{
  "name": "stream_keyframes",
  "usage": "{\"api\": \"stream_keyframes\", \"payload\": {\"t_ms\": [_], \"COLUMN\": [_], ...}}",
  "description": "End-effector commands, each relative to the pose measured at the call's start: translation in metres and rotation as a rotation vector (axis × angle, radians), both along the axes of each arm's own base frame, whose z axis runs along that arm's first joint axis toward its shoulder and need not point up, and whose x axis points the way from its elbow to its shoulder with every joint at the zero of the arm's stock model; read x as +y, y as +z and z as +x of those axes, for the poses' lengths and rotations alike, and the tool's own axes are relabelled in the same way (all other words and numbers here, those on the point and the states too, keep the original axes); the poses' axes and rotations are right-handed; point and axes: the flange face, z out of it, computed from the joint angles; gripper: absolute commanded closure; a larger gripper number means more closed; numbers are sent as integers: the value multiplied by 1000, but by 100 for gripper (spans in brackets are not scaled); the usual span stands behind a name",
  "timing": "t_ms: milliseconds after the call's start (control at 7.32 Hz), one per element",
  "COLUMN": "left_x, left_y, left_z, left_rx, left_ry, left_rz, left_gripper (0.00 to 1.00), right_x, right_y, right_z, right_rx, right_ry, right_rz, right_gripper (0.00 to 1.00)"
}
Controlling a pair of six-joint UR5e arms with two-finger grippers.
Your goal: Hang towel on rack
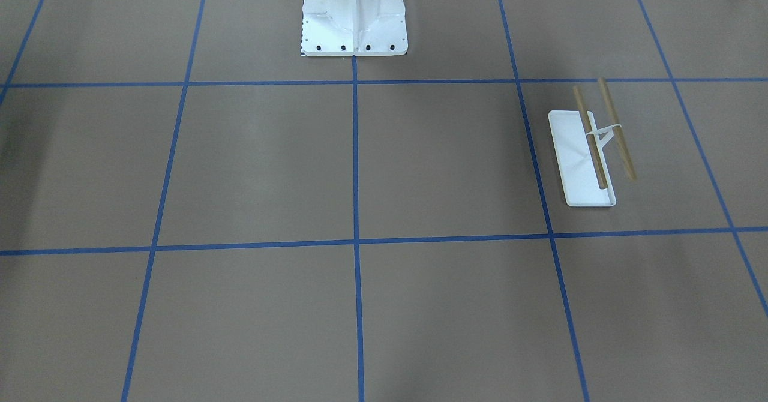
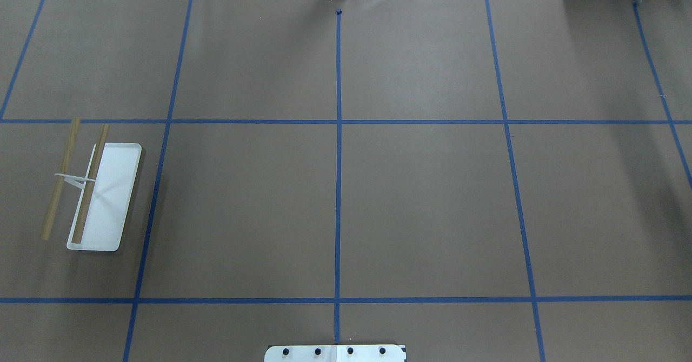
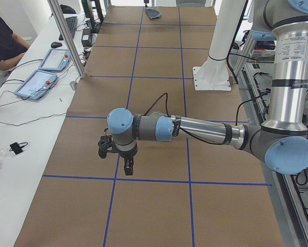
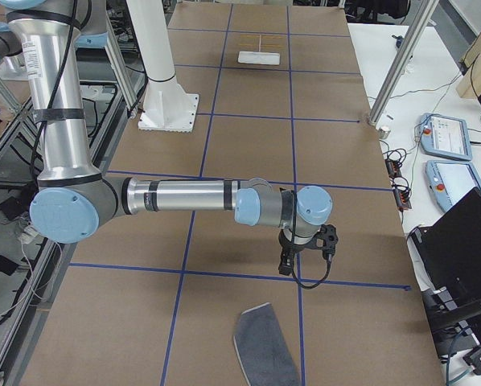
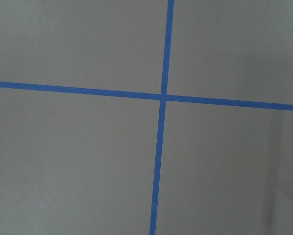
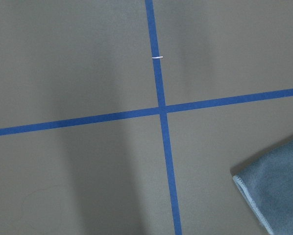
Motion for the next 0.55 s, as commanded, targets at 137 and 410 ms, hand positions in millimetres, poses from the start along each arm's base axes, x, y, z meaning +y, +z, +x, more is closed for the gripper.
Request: {"api": "stream_keyframes", "payload": {"t_ms": [137, 410], "left_x": [-3, -3], "left_y": [-4, -3], "left_z": [0, 1], "left_rx": [-1, -1], "left_ry": [0, 2], "left_rz": [12, 12], "left_gripper": [2, 2], "right_x": [-2, -3], "right_y": [-4, -6], "right_z": [0, 0], "right_rx": [0, -1], "right_ry": [0, 0], "right_rz": [9, 13], "right_gripper": [0, 0]}}
